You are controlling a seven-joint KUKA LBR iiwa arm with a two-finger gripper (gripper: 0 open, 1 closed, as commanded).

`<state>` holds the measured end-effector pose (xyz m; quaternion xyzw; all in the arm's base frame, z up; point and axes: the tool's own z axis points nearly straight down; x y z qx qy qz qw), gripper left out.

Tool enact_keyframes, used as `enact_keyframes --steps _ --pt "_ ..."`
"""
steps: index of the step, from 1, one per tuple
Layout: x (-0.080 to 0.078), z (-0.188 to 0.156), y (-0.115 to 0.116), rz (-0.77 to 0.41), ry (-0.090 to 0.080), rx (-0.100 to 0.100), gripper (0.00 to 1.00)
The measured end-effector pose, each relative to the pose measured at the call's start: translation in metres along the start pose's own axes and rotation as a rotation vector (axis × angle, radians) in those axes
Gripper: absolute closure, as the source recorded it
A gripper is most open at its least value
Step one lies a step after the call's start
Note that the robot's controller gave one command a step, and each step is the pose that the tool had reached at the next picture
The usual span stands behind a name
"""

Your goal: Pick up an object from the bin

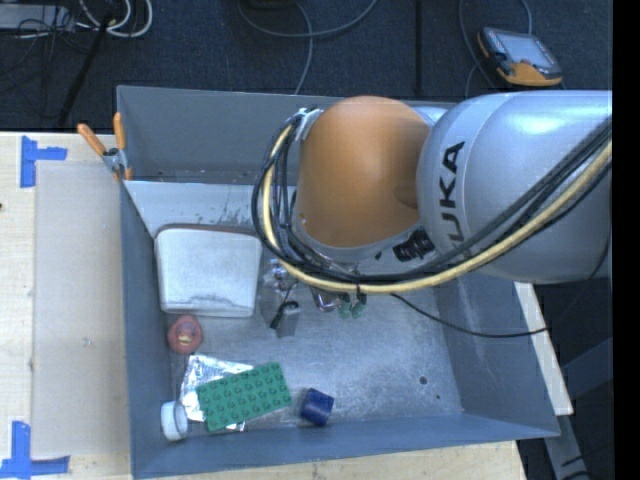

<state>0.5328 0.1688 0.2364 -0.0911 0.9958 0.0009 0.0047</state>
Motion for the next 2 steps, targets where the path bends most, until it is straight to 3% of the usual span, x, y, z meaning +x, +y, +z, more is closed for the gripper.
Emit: enact_keyframes --steps 1,2 --pt "0.0279 0.0490 0.0200 0.022 0.016 0.001 1.00" --pt "0.0262 0.0466 0.0193 0.023 0.011 0.001 0.00"
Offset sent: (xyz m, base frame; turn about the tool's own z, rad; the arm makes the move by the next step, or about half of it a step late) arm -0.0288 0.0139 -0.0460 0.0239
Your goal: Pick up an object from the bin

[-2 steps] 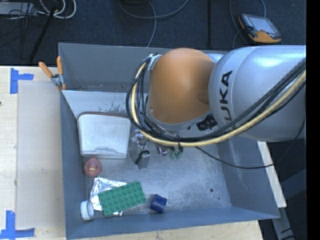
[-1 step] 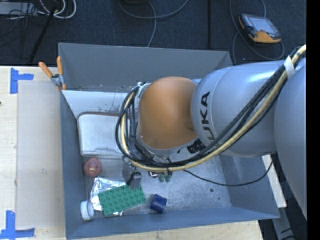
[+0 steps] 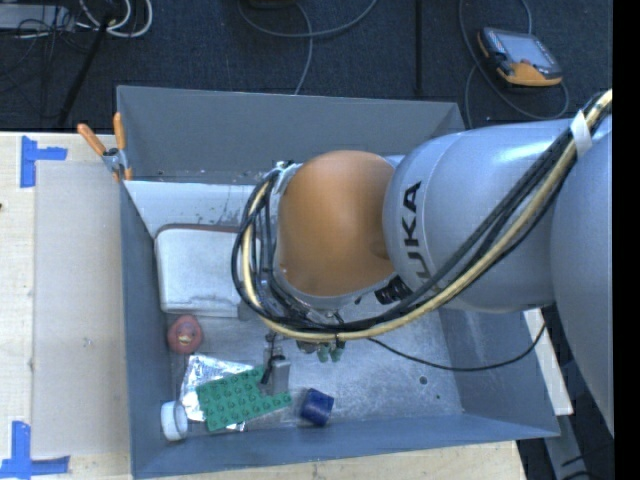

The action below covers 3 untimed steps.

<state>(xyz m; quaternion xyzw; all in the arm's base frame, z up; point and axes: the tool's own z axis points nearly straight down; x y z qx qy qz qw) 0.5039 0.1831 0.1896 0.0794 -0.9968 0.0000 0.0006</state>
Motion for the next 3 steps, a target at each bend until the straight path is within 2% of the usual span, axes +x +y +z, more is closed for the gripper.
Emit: enact_keyframes --steps 1,2,3 --pt "-0.006 0.120 -0.005 0.266 0.005 0.001 0.00" --pt "-0.007 0.116 -0.005 0.266 0.003 0.000 1.00" --pt "-0.009 -0.030 -0.003 0.285 -0.008 -0.002 1.00"
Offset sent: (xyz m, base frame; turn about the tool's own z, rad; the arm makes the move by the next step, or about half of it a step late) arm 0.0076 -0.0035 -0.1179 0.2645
